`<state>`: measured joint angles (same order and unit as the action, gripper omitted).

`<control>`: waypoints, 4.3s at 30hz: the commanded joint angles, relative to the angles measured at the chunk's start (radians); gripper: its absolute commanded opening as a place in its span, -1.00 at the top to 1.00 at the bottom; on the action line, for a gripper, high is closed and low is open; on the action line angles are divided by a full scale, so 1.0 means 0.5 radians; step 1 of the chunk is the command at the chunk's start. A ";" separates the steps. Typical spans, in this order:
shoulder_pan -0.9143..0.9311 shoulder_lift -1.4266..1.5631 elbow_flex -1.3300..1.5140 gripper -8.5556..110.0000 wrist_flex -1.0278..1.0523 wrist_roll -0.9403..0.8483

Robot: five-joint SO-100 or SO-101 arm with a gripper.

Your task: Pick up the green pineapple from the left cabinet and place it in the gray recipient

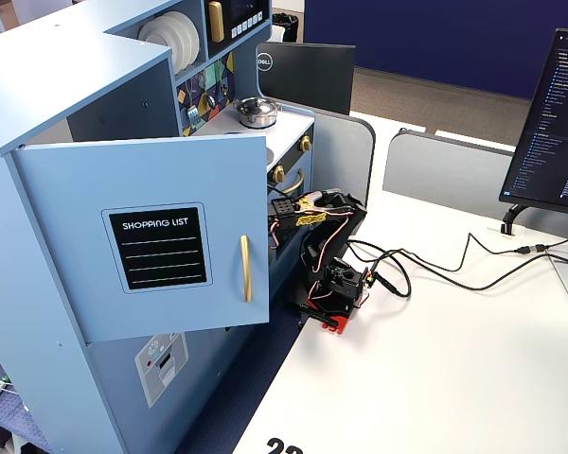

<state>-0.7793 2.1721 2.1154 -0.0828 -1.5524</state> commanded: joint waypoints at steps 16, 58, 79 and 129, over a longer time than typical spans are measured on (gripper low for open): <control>0.021 -0.672 -0.706 0.15 -0.052 -0.117; 0.387 1.509 0.009 0.86 0.460 -0.061; 1.740 -0.098 -0.853 0.86 0.515 0.166; 1.678 1.402 -0.018 0.72 2.991 -0.181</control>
<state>0.0368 2.7351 1.8837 1.3806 -1.6230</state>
